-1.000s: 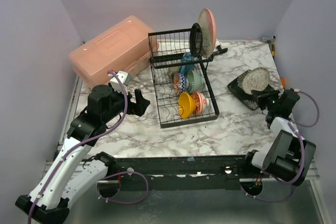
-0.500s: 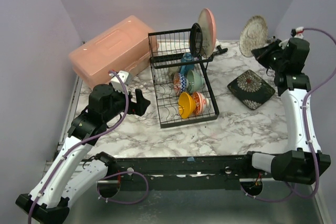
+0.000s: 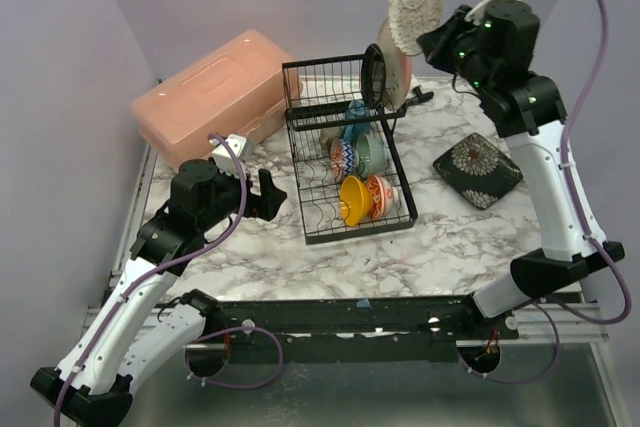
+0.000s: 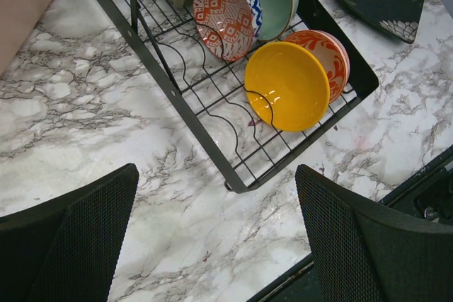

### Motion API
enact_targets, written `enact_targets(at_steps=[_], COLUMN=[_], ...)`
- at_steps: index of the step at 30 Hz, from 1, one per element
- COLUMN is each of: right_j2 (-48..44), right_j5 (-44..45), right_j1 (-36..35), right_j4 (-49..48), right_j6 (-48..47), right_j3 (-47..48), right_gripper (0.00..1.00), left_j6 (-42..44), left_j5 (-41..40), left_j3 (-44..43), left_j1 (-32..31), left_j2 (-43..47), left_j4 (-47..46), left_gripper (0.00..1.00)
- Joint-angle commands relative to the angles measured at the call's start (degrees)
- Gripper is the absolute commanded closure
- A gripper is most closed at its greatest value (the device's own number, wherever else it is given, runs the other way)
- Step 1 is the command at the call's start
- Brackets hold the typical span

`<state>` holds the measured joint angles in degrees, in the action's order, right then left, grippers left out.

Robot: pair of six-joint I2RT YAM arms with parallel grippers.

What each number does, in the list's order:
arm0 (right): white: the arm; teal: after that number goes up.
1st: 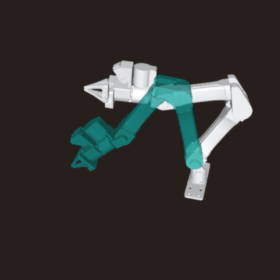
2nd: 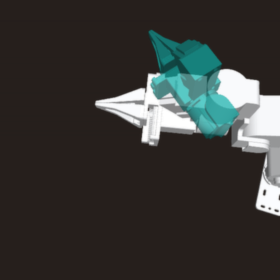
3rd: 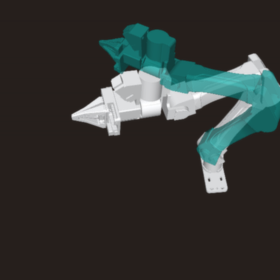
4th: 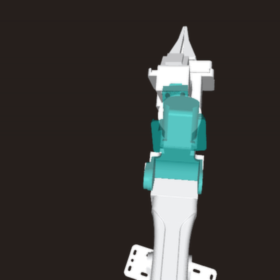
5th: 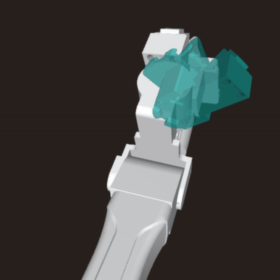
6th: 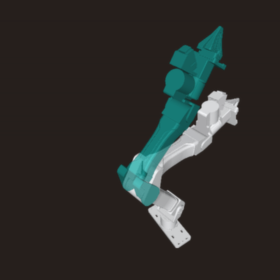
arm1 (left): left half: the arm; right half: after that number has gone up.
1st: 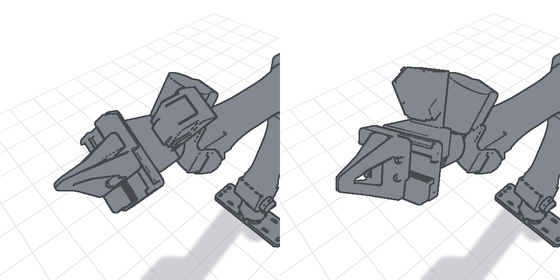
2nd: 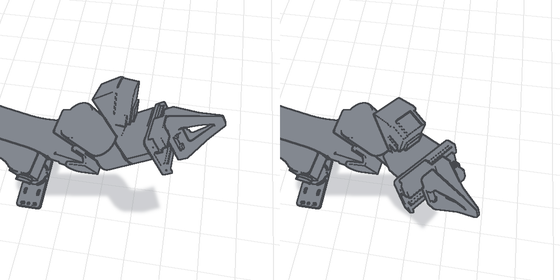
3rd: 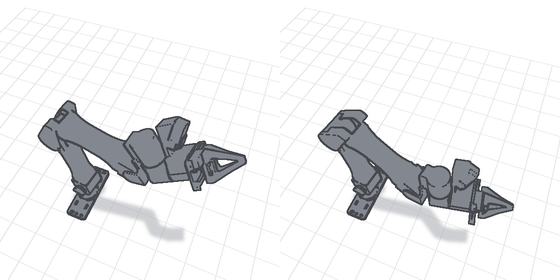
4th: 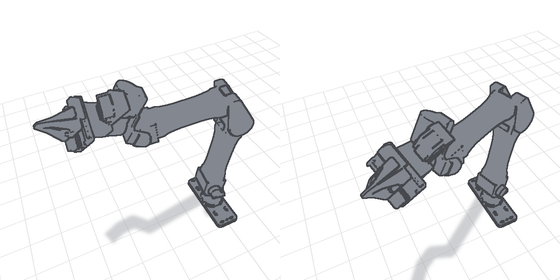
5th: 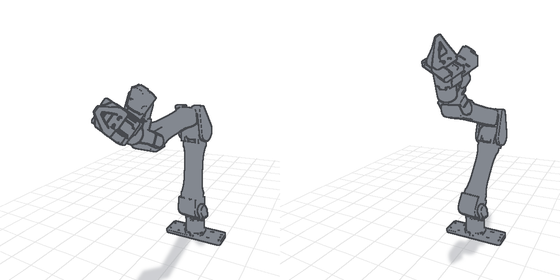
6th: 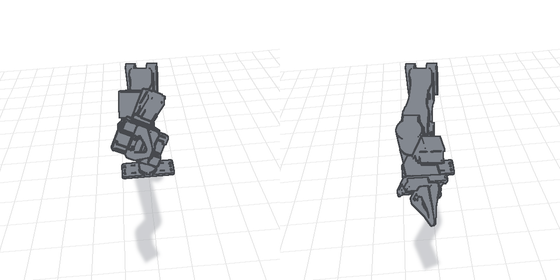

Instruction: Load the mixed dishes into the dish rack

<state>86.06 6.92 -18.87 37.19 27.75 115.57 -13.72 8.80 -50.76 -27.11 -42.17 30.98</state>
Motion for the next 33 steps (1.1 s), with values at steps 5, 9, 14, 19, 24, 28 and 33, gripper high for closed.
enact_targets(at_steps=[5, 9, 14, 19, 24, 28, 33], right_j2=[8.48, 14.05, 21.14, 27.08, 28.90, 30.10, 30.95], right_j5=[20.06, 25.08, 28.92, 33.59, 35.60, 36.65, 36.82], right_j1=[-15.77, -19.36, -21.61, -22.38, -22.59, -22.65, -23.04], right_j4=[7.25, 11.12, 16.91, 23.06, 24.49, 25.73, 25.50], right_j6=[-3.69, -4.20, -4.33, -4.19, -4.78, -4.96, -5.69], right_j3=[9.17, 14.36, 20.99, 27.08, 27.03, 26.43, 25.50], right_gripper=[1.00, 1.00, 1.00, 1.00, 1.00, 1.00, 1.00], left_j6=[0.09, 0.09, 0.09, 0.09, 0.09, 0.09, 0.09], left_j5=[-0.23, -0.07, 0.15, -0.31, 0.15, 0.10, -0.18], left_j3=[0.10, 0.23, 0.19, 0.14, 0.14, 0.14, 0.09], left_j1=[-0.22, -0.17, -0.20, -0.22, -0.18, -0.21, -0.20], left_j2=[0.26, 0.13, 0.34, 0.22, -0.25, -0.11, -0.31], left_j4=[-0.42, -0.40, -0.43, -0.34, -0.42, -0.42, -0.36], left_gripper=[0.09, 0.09, 0.09, 0.09, 0.09, 0.09, 0.09])
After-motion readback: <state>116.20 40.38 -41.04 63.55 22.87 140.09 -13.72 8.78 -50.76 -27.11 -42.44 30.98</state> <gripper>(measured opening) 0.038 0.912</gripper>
